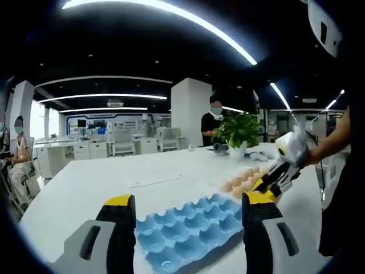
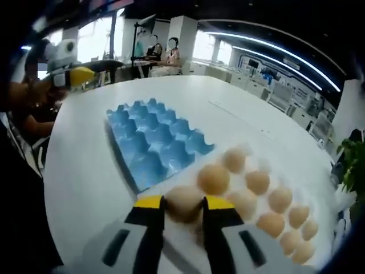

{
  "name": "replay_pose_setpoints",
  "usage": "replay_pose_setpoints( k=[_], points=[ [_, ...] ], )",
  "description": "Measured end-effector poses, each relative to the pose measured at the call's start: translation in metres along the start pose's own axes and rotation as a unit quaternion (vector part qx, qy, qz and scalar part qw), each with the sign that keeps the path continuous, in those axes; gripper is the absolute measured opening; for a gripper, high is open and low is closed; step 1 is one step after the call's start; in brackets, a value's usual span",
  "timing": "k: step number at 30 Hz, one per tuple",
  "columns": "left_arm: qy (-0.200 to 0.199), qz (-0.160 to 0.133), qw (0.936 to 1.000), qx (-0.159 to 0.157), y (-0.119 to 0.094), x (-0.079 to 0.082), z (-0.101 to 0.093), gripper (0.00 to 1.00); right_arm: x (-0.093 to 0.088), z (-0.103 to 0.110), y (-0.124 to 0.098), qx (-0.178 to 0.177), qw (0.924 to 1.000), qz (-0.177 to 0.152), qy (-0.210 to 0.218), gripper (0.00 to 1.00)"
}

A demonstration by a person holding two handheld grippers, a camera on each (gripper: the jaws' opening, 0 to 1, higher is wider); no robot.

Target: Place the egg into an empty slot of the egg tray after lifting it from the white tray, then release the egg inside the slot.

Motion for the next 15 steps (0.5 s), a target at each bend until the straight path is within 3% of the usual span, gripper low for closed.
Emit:
replay_pose_setpoints(
  k=[5, 7, 9, 12, 15],
  points=[
    [-0.01, 0.007, 0.9999, 0.005, -0.003, -0.005, 0.003, 0.77, -0.002, 0.0, 0.0, 0.015, 0.9999, 0.006, 0.004, 0.26],
    [-0.014, 0.006, 0.9998, 0.008, -0.003, -0.005, 0.003, 0.76, -0.002, 0.001, -0.002, 0.012, 0.9999, -0.006, -0.003, 0.25],
    [-0.006, 0.014, 0.9997, 0.019, -0.004, -0.008, 0.003, 0.76, 0.0, 0.001, -0.003, 0.041, 0.998, -0.031, 0.036, 0.25],
    [-0.016, 0.022, 0.9989, 0.039, -0.007, -0.008, 0.004, 0.76, 0.001, -0.001, -0.007, 0.057, 0.9971, -0.047, 0.017, 0.25],
    [-0.002, 0.033, 0.9982, 0.05, -0.011, -0.011, 0.001, 0.76, 0.008, -0.002, -0.012, 0.083, 0.9921, -0.078, 0.053, 0.25]
  ],
)
Point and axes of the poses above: the point that each gripper's makers call its tool centre point, and the gripper's own axes: y roughly forward along the fingers, z roughly to its left, x roughly out of its top, the point moved 1 cm from there along -y, roughly backward along the fingers, and after that the axes turned 6 degrees about z, right-handed, at the moved point
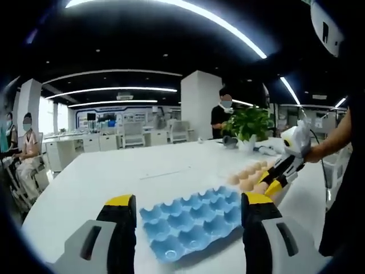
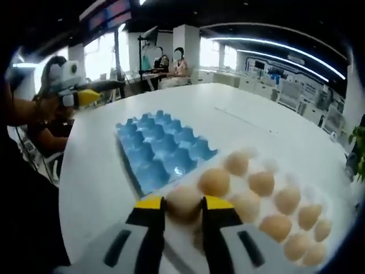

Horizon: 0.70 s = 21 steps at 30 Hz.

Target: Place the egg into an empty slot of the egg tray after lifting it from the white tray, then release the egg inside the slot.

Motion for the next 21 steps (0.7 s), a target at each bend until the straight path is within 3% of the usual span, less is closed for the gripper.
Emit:
replay_pose_setpoints(
  k=[4, 6, 8, 10, 13, 21],
  points=[
    [-0.008, 0.009, 0.9999, -0.004, -0.002, -0.005, -0.003, 0.76, 0.0, -0.005, -0.003, 0.0, 0.9992, 0.001, 0.039, 0.25],
    [0.0, 0.007, 0.9999, -0.008, -0.001, -0.005, -0.003, 0.76, 0.008, -0.005, -0.007, 0.003, 0.9985, -0.016, 0.052, 0.25],
    [0.006, 0.008, 0.9999, -0.011, 0.002, -0.006, 0.0, 0.76, 0.009, -0.006, -0.009, -0.006, 0.9989, -0.017, 0.043, 0.25],
    [0.005, 0.008, 0.9998, -0.016, 0.003, -0.007, 0.004, 0.76, 0.011, -0.006, -0.01, -0.014, 0.9977, -0.018, 0.063, 0.25],
    [0.009, 0.006, 0.9994, -0.032, 0.004, -0.007, 0.006, 0.76, 0.013, -0.003, -0.011, -0.025, 0.9984, -0.019, 0.048, 0.25],
    [0.032, 0.012, 0.9979, -0.055, 0.004, -0.013, 0.014, 0.77, 0.021, -0.002, -0.015, -0.048, 0.9955, -0.036, 0.073, 0.25]
  ],
)
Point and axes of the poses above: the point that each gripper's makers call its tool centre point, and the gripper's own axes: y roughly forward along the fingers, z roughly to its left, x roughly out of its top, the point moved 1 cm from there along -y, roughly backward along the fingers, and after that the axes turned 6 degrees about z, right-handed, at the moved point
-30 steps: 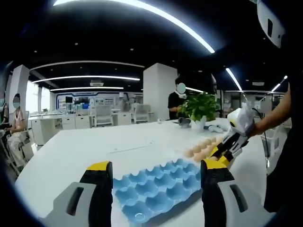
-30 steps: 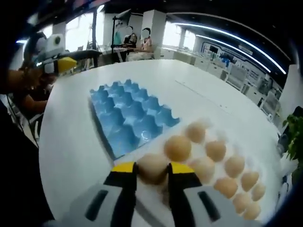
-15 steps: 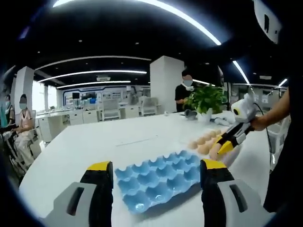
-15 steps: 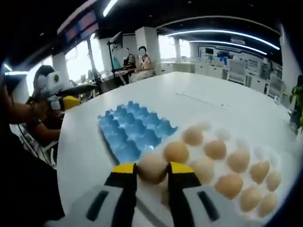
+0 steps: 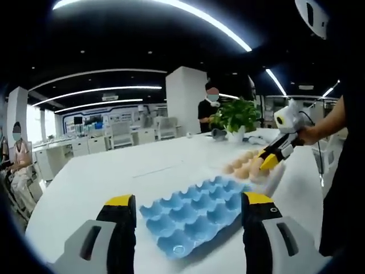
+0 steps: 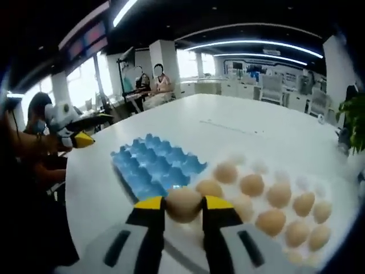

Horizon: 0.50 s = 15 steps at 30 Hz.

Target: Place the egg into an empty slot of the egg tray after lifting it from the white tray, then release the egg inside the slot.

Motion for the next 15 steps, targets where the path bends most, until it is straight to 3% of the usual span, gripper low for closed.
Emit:
replay_pose_setpoints(
  k=[8, 15],
  points=[
    [0.012, 0.003, 0.9997, -0.019, -0.01, -0.009, 0.004, 0.77, 0.031, 0.029, 0.009, 0.025, 0.9995, -0.021, -0.005, 0.25],
    [0.033, 0.012, 0.9987, -0.038, -0.018, -0.019, 0.002, 0.76, 0.055, 0.073, 0.041, 0.065, 0.997, -0.026, -0.034, 0.25]
  ],
)
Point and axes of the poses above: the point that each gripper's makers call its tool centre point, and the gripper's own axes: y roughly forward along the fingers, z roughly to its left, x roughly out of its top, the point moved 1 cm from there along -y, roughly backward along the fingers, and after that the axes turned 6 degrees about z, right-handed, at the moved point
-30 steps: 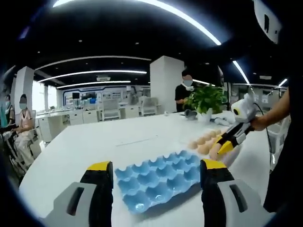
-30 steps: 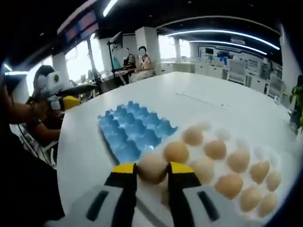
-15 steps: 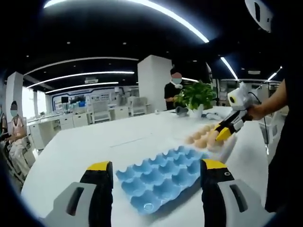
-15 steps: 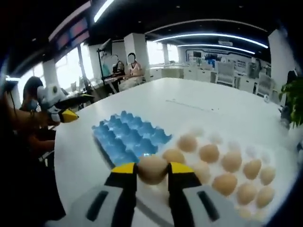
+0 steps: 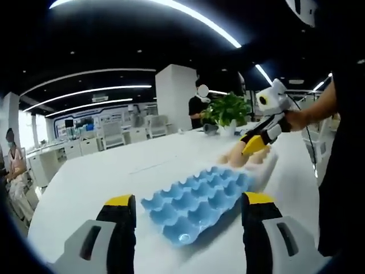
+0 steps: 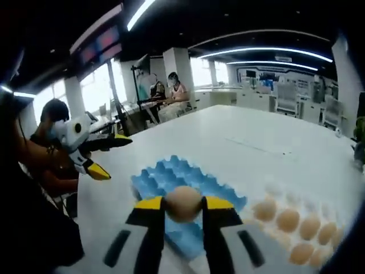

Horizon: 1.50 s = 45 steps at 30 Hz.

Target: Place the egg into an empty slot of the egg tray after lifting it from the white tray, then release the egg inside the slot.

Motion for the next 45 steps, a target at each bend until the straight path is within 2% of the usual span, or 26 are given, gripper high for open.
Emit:
replay_pose_setpoints(
  k=[13, 24, 32, 40, 45],
  points=[
    [0.012, 0.006, 0.9997, -0.021, -0.003, -0.015, 0.009, 0.76, 0.029, 0.059, 0.077, 0.075, 0.9965, 0.0, -0.036, 0.25],
    [0.021, 0.01, 0.9993, -0.03, -0.006, -0.027, 0.018, 0.76, 0.019, 0.088, 0.127, 0.115, 0.9897, 0.043, -0.074, 0.25],
    [0.024, 0.013, 0.9991, -0.033, -0.009, -0.038, 0.025, 0.75, 0.0, 0.096, 0.142, 0.121, 0.9829, 0.075, -0.117, 0.25],
    [0.025, 0.013, 0.9991, -0.033, -0.009, -0.04, 0.025, 0.75, -0.008, 0.093, 0.148, 0.116, 0.9782, 0.079, -0.153, 0.25],
    [0.025, 0.018, 0.999, -0.032, -0.01, -0.044, 0.023, 0.75, -0.009, 0.097, 0.149, 0.113, 0.968, 0.078, -0.21, 0.26]
  ],
)
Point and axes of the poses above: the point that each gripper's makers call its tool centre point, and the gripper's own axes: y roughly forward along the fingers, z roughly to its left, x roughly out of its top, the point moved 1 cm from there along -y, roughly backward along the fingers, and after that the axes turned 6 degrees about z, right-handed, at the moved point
